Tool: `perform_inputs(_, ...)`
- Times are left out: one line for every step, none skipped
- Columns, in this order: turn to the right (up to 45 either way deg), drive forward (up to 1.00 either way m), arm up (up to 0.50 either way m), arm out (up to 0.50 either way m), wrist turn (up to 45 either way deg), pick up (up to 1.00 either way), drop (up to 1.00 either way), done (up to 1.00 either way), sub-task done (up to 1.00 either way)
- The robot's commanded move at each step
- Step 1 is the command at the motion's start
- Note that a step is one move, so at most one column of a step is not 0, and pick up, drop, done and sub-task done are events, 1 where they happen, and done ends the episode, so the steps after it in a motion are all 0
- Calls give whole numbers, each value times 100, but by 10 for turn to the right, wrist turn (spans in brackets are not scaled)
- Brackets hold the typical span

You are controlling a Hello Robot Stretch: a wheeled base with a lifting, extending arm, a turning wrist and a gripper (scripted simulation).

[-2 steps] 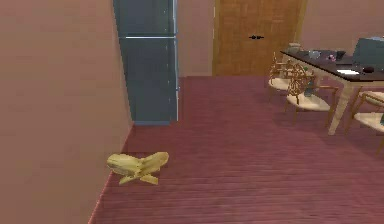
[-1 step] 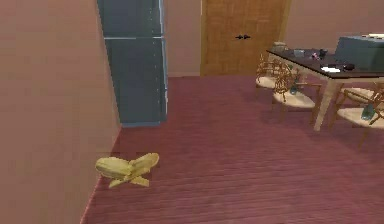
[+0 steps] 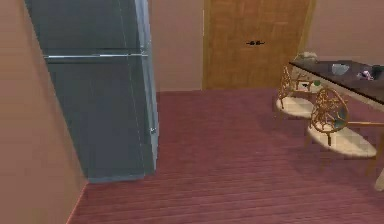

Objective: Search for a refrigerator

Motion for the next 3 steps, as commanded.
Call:
perform_inputs(0, 30, 0, 0, 0, 0, 0, 0, 0)
perform_inputs(-30, 0, 0, 0, 0, 0, 0, 0, 0)
perform_inputs(0, 40, 0, 0, 0, 0, 0, 0, 0)
